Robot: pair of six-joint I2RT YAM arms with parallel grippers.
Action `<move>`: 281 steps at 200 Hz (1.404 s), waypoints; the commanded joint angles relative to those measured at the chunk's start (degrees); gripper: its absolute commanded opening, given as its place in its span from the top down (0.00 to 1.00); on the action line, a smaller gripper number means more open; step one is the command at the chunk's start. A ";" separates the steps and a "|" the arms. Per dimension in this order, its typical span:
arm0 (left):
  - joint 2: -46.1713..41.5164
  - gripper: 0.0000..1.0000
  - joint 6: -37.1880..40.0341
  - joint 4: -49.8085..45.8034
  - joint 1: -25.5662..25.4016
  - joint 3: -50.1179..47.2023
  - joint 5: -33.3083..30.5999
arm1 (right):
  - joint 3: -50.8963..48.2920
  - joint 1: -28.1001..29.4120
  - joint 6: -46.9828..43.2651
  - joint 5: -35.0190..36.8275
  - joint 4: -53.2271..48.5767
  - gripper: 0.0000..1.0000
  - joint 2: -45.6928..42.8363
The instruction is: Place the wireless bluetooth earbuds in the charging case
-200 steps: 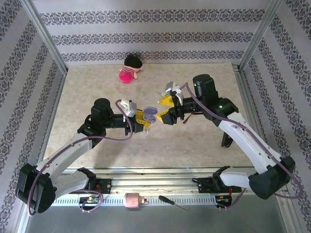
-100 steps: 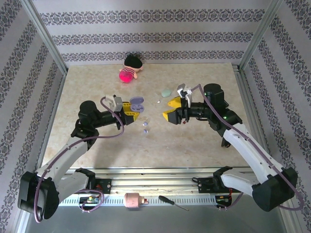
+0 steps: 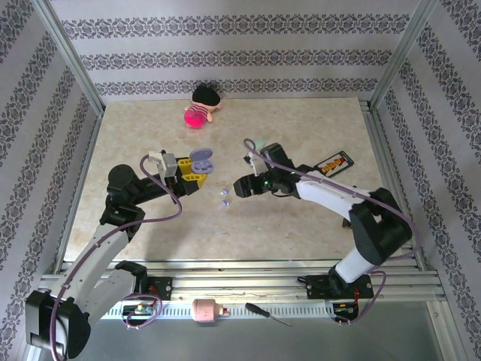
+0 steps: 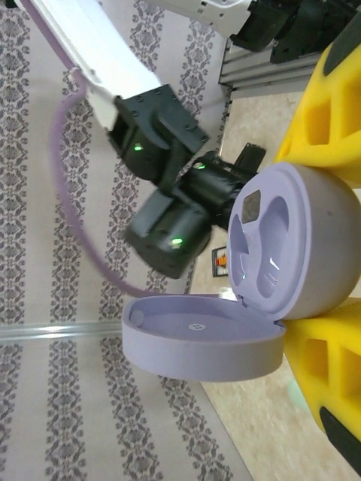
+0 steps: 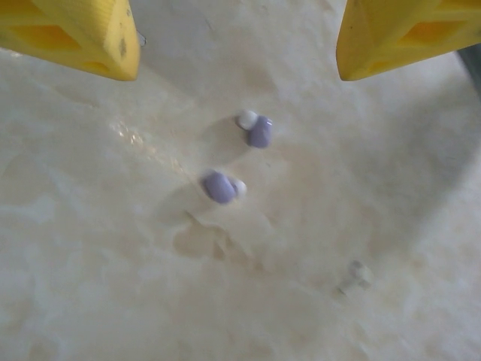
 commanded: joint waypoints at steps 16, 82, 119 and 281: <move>-2.12 0.76 -4.80 6.07 5.33 -3.94 -1.79 | 2.70 5.79 -1.44 11.31 1.08 0.32 4.80; -4.66 0.77 -7.00 5.79 14.79 -7.62 -13.49 | 10.13 14.61 -5.43 27.34 -7.09 0.43 11.67; -6.19 0.77 -6.00 1.67 17.32 -7.04 -17.28 | 17.19 18.36 -7.73 35.00 -13.69 0.50 16.56; -6.16 0.77 -6.35 1.65 19.77 -6.43 -17.43 | 38.70 24.60 -5.94 44.21 -35.18 0.63 31.77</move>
